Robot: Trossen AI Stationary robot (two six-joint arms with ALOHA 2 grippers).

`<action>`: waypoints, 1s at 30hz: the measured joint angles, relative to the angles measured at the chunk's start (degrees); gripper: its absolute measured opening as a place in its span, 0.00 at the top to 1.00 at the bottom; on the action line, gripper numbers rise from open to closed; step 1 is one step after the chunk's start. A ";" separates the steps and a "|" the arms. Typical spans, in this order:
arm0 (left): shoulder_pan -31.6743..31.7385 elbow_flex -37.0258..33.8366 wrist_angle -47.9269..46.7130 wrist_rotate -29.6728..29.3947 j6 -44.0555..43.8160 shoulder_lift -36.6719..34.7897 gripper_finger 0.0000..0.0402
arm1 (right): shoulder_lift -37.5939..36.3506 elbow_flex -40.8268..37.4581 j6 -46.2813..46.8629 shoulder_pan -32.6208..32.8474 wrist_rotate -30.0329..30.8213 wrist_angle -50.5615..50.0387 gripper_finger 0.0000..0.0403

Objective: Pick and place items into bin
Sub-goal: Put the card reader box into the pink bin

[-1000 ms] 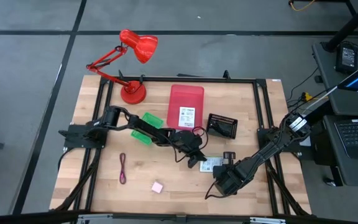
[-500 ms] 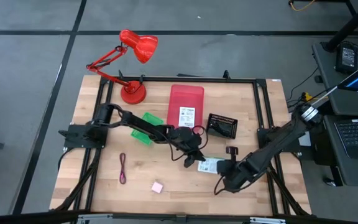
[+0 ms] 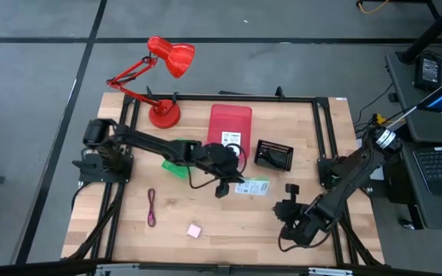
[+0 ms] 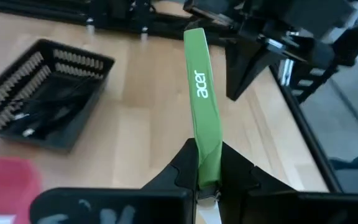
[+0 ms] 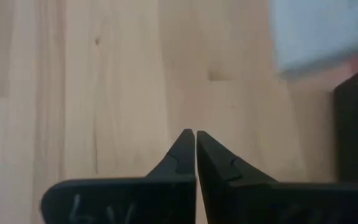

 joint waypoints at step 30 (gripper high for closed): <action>12.93 -0.04 -11.76 -10.12 6.27 -6.44 0.94 | -0.16 -31.37 -7.70 0.35 15.11 60.57 1.00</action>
